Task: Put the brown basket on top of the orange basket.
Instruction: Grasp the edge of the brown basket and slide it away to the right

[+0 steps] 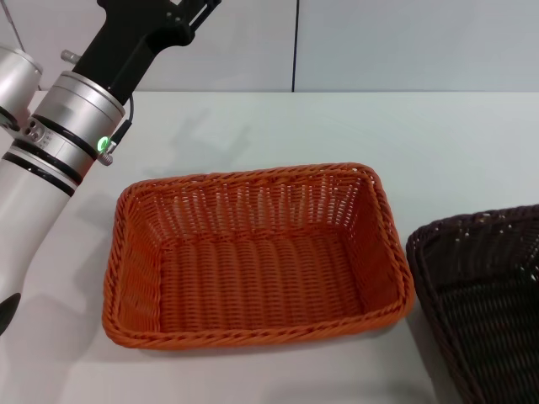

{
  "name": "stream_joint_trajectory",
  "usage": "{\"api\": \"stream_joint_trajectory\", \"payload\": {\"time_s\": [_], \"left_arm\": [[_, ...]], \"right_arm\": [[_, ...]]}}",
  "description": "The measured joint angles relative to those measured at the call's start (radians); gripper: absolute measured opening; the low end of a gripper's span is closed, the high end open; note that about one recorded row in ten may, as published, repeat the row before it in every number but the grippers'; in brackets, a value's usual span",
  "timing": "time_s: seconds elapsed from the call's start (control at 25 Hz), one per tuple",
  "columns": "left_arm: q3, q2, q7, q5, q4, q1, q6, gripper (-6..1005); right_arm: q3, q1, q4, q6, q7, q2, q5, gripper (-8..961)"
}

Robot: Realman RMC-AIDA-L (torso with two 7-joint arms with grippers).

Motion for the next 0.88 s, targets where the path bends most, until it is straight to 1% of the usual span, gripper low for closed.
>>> {"api": "stream_joint_trajectory", "payload": {"time_s": [0.12,0.36,0.4,0.52,0.56,0.6,0.64,0.68,0.72,0.76,0.8,0.84,0.88], "left_arm": [[0.005,0.000,0.001,-0.003,-0.001,0.004,0.000,844],[0.007,0.000,0.001,-0.003,-0.001,0.015,0.003,844],[0.008,0.000,0.001,-0.003,-0.002,0.021,0.009,844],[0.010,0.000,0.001,-0.003,-0.001,0.024,0.010,844],[0.010,0.000,0.001,-0.003,-0.001,0.024,0.010,844],[0.010,0.000,0.000,-0.004,-0.001,0.028,0.014,844],[0.010,0.000,0.000,-0.004,-0.001,0.028,0.014,844],[0.010,0.000,-0.002,-0.005,-0.002,0.030,0.017,844],[0.010,0.001,-0.004,-0.009,-0.001,0.035,0.026,844],[0.010,0.001,-0.004,-0.009,-0.001,0.035,0.026,844],[0.010,0.001,-0.003,-0.012,-0.001,0.036,0.032,844],[0.010,0.000,-0.001,-0.014,-0.001,0.038,0.041,844],[0.010,0.000,-0.001,-0.014,-0.001,0.038,0.041,844]], "right_arm": [[-0.029,0.004,0.007,-0.017,0.000,0.000,0.036,552],[-0.021,0.022,0.006,-0.017,-0.002,-0.004,0.054,551],[0.003,0.035,0.002,-0.007,-0.002,-0.007,0.055,551],[0.071,0.056,-0.014,0.015,-0.013,-0.009,0.074,551],[0.071,0.056,-0.014,0.015,-0.013,-0.009,0.074,551],[0.130,0.066,-0.027,0.030,-0.018,-0.013,0.126,551],[0.130,0.066,-0.027,0.030,-0.018,-0.013,0.126,551],[0.159,0.069,-0.033,0.035,-0.020,-0.018,0.155,551],[0.215,0.075,-0.049,0.048,-0.023,-0.025,0.213,551],[0.215,0.075,-0.049,0.048,-0.023,-0.025,0.213,551],[0.276,0.078,-0.067,0.071,-0.024,-0.031,0.273,550],[0.309,0.078,-0.077,0.088,-0.024,-0.032,0.302,550],[0.309,0.078,-0.077,0.088,-0.024,-0.032,0.302,550]]}}
